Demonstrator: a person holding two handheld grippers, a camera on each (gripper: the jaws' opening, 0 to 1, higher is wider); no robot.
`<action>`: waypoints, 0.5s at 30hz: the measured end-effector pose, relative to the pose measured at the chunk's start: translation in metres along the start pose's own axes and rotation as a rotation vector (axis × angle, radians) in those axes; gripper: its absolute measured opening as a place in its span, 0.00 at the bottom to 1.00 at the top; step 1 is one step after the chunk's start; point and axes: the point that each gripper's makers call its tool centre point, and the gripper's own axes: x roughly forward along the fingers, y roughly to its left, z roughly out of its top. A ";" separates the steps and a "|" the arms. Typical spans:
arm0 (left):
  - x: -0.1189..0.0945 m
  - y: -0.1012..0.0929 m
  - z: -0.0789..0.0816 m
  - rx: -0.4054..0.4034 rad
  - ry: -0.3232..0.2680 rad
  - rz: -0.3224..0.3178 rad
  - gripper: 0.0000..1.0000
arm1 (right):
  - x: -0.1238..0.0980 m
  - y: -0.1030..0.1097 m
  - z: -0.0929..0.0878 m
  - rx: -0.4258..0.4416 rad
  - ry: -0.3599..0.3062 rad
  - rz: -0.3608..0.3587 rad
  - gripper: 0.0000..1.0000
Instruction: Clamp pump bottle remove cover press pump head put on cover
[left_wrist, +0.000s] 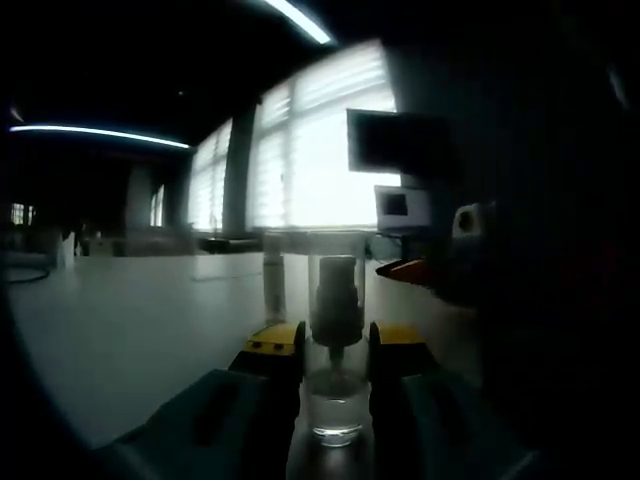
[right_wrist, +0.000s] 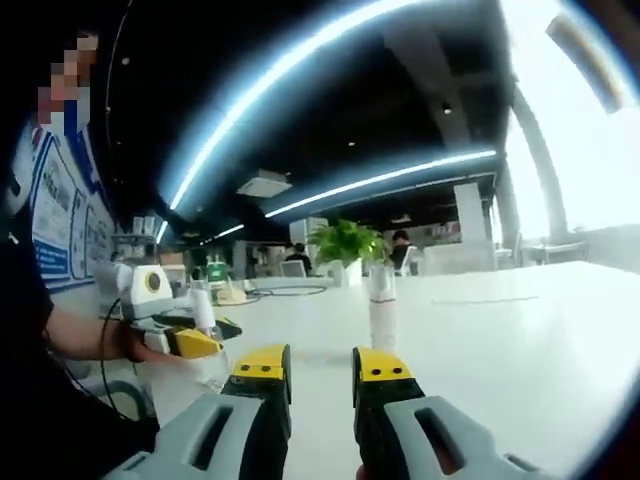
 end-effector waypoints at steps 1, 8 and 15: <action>0.000 0.000 0.000 -0.001 0.000 0.000 0.16 | 0.001 0.000 0.001 -0.005 -0.001 0.004 0.19; 0.000 0.001 -0.001 -0.002 0.002 -0.001 0.16 | 0.001 0.014 0.024 -0.036 -0.028 0.036 0.19; 0.000 0.000 -0.001 0.000 0.005 -0.001 0.16 | 0.005 0.025 0.041 -0.057 -0.047 0.077 0.19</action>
